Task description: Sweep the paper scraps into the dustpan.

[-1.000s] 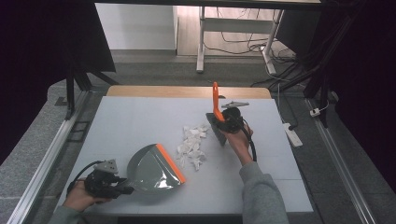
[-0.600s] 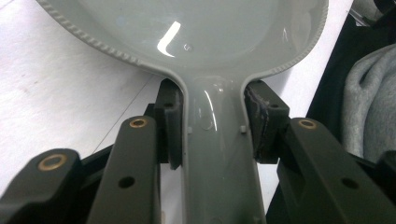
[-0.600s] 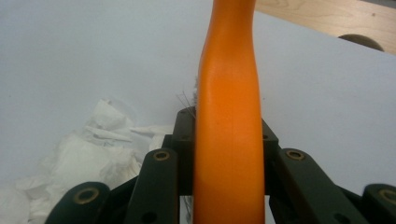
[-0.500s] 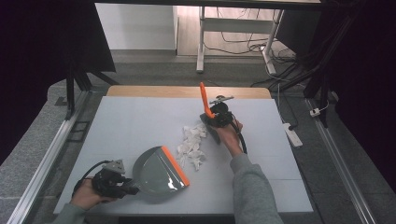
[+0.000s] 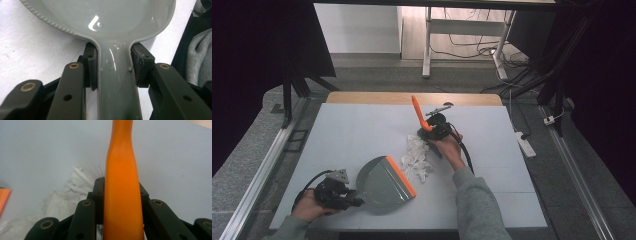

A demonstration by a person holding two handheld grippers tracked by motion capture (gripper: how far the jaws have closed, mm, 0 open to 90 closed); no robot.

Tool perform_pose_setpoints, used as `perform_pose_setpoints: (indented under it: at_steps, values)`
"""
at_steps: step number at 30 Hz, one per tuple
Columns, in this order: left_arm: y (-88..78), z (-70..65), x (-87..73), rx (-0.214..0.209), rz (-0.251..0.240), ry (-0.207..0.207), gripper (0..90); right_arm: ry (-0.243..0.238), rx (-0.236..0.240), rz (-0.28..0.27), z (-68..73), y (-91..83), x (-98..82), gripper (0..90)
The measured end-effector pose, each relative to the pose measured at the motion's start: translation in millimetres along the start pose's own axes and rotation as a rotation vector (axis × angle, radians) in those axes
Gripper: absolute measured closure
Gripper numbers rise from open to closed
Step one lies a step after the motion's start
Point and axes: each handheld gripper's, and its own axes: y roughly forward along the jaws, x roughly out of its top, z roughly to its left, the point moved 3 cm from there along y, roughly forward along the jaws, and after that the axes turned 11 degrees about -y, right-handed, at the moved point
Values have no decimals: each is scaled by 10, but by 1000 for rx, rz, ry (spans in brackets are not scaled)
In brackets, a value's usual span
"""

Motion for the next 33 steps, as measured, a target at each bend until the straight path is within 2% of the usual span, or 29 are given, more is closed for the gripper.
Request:
perform_pose_setpoints:
  at_steps: [2,11,17,22,27,33]
  values:
    - [10,1,8,-2,-1,-2,613,-2,12,3,59,-3,-1,708]
    - [31,-8,24,-1,-3,-10,613,-71,57,-16,313,-45,-38,708]
    - [34,-10,30,2,-4,-11,613,-86,96,-25,455,-86,-70,708]
    - [34,-13,32,4,-4,-14,613,-125,116,-34,590,-115,-86,708]
    - [31,-19,30,7,-5,-15,613,-142,125,-38,653,-125,-96,708]
    - [34,-16,31,6,-6,-16,613,-139,139,-49,705,-125,-112,708]
